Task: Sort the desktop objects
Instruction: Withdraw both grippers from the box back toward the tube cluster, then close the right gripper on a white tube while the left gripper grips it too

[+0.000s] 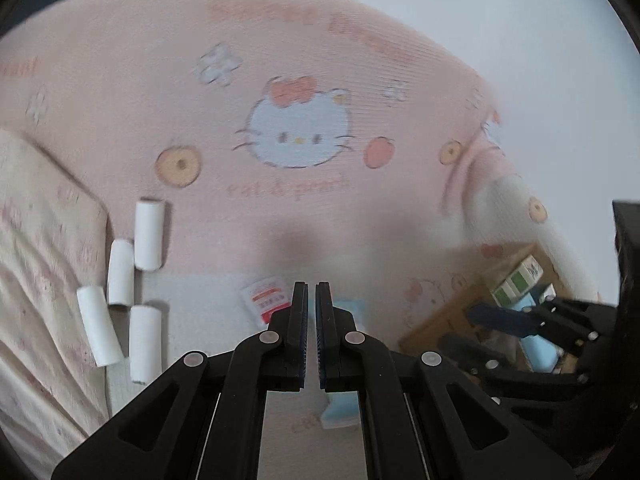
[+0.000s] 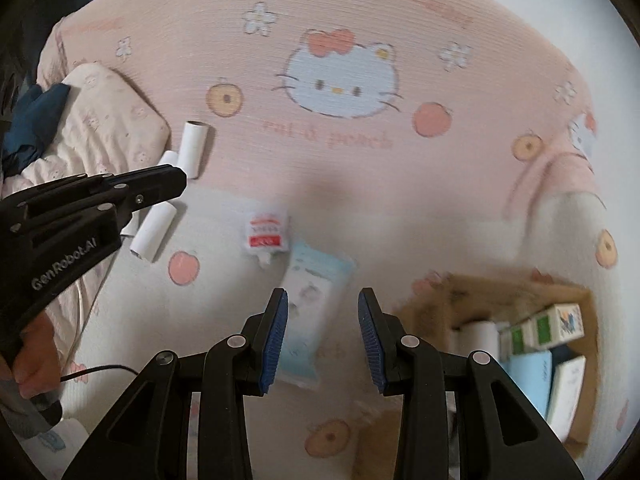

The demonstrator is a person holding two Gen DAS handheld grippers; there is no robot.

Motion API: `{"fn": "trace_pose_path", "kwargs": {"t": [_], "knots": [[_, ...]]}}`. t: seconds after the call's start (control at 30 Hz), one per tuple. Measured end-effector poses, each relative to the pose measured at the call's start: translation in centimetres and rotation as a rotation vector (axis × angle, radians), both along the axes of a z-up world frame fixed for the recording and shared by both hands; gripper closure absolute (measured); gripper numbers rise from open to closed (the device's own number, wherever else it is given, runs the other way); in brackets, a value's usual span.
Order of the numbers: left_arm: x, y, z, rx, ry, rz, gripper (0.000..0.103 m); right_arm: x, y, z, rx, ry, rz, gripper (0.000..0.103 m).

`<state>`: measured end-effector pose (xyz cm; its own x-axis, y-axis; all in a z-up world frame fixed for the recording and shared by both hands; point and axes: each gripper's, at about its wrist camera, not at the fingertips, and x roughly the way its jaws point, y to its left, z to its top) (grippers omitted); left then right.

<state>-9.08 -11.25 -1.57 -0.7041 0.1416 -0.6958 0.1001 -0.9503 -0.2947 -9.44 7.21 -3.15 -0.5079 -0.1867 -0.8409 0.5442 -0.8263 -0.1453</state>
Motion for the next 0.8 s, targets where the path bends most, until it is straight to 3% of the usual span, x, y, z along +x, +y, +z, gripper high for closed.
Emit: {"fn": "trace_pose_path", "kwargs": {"t": [0.17, 0.4, 0.53, 0.67, 0.8], "knots": [[0.1, -3.2, -2.1, 0.014, 0.005, 0.039, 0.100, -0.2, -3.5, -2.2, -0.021, 0.041, 0.077, 0.070], [-0.3, -6.7, -5.7, 0.043, -0.028, 0.092, 0.100, -1.3, -8.2, -4.6, -0.232, 0.055, 0.199, 0.070], [-0.1, -8.9, -7.4, 0.066, -0.051, 0.147, 0.100, -1.4, -11.3, -5.8, -0.253, 0.091, 0.286, 0.070], [1.2, -11.7, -8.7, 0.097, -0.033, 0.198, 0.099, -2.6, -13.7, -7.4, -0.289, 0.044, 0.308, 0.070], [1.1, -14.6, -9.6, 0.090, -0.064, 0.238, 0.099, -4.6, -15.6, -8.2, -0.220, 0.026, 0.307, 0.070]]}}
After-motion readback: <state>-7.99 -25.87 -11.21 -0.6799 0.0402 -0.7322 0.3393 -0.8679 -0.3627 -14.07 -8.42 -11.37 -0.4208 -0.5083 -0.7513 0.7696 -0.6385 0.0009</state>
